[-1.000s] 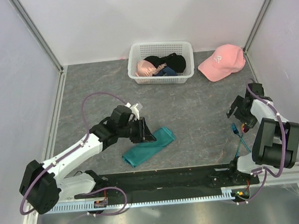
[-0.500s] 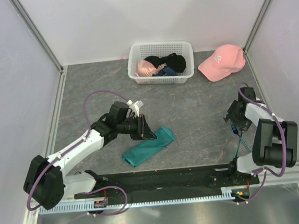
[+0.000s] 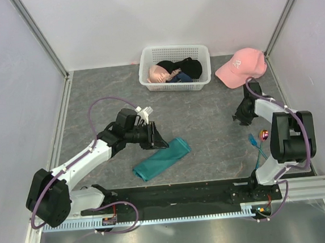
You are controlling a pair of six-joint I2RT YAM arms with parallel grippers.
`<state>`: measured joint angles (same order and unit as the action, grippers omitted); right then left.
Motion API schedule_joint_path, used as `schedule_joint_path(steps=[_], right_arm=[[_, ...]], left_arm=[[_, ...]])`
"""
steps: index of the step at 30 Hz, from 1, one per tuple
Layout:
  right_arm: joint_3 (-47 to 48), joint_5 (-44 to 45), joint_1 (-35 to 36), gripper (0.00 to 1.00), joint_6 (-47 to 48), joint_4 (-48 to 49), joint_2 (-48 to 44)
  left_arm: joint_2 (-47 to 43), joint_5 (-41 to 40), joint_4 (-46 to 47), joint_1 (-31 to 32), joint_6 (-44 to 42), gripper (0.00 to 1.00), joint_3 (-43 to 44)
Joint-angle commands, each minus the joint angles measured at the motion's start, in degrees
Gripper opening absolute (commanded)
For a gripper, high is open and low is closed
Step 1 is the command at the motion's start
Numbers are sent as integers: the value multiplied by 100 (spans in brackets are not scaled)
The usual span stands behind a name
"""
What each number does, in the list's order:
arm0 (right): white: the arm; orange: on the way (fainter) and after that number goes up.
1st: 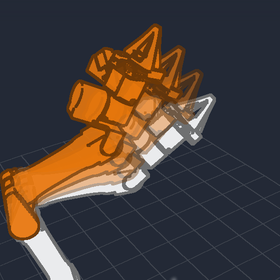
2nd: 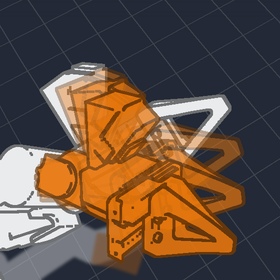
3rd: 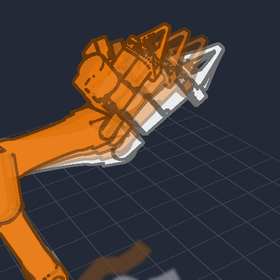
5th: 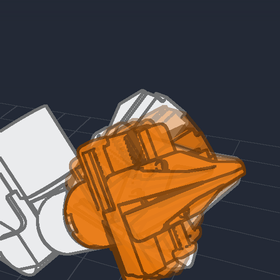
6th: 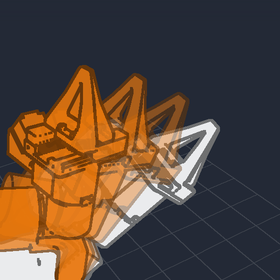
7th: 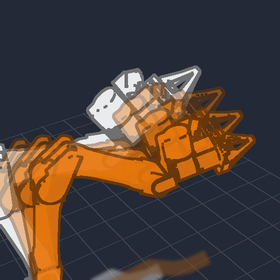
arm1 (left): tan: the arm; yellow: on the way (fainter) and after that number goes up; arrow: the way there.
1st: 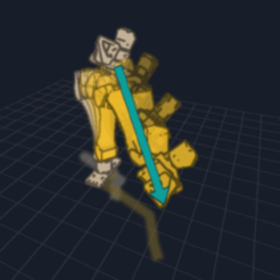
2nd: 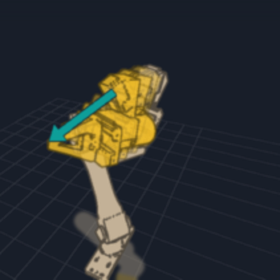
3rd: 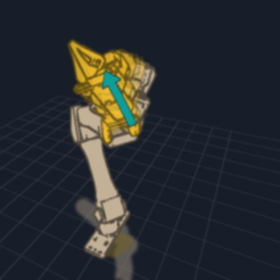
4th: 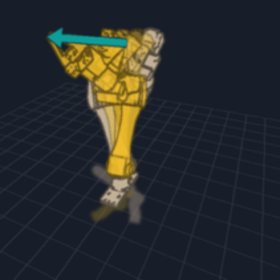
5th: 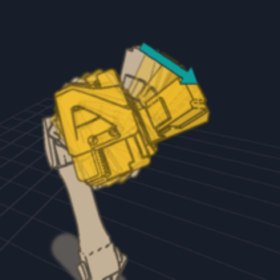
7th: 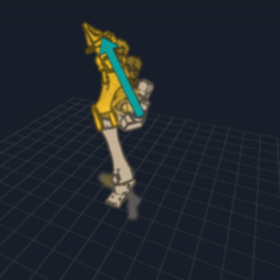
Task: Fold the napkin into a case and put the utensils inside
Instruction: Move the utensils to the corner of the board.
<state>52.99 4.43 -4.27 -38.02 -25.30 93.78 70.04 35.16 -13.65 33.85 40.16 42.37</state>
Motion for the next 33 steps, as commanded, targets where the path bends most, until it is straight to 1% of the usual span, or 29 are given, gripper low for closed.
schedule_joint_path(steps=[1, 2, 3, 5, 7, 9, 10, 15, 18, 21, 22, 24, 25, 27, 30, 31, 33], right_arm=[[370, 383, -266, 55, 197, -554, -219], [222, 314, -458, 57, 294, -616, -446], [116, 235, -835, 58, 391, -660, -570], [-139, 321, -1092, 61, 690, -730, -859], [-332, 357, -1356, 67, 892, -749, -905], [-403, 392, -1558, 74, 1103, -661, -730], [-482, 331, -1594, 75, 1165, -582, -564], [-632, 199, -1682, 75, 1323, -169, -281], [-632, 401, -1682, 75, 1393, -159, -97], [-755, 419, -1708, 74, 1403, -45, 9], [-773, 401, -1700, 68, 1385, -37, 53], [-808, 279, -1700, 60, 1333, 25, 88], [-773, 200, -1700, 51, 1324, 25, 166], [-764, 164, -1700, 42, 1280, -28, 220], [-712, -20, -1700, 32, 1148, -28, 229], [-624, -195, -1700, 24, 1035, -36, 229], [-518, -293, -1665, 17, 902, -63, 220]], left_arm=[[-43, 237, 240, -88, -149, 33, 35], [-61, 237, 231, -89, -140, 33, 43], [-78, 263, 240, -89, -132, 33, 52], [-61, 307, 240, -89, -131, 33, 70], [-26, 395, 240, -80, -149, 33, 78], [-26, 483, 249, -80, -210, 35, 105], [-34, 509, 249, -80, -219, 36, 114], [-69, 659, 179, -80, -307, 45, 175], [-35, 677, 178, -80, -290, 46, 193], [-8, 685, 178, -89, -263, 47, 228], [-8, 685, 187, -89, -263, 47, 237], [27, 685, 196, -89, -246, 47, 263], [36, 694, 222, -89, -237, 47, 272], [71, 685, 249, -97, -211, 47, 272], [106, 703, 354, -106, -158, 47, 245], [115, 703, 363, -115, -140, 47, 237], [150, 729, 415, -133, -123, 47, 245]])
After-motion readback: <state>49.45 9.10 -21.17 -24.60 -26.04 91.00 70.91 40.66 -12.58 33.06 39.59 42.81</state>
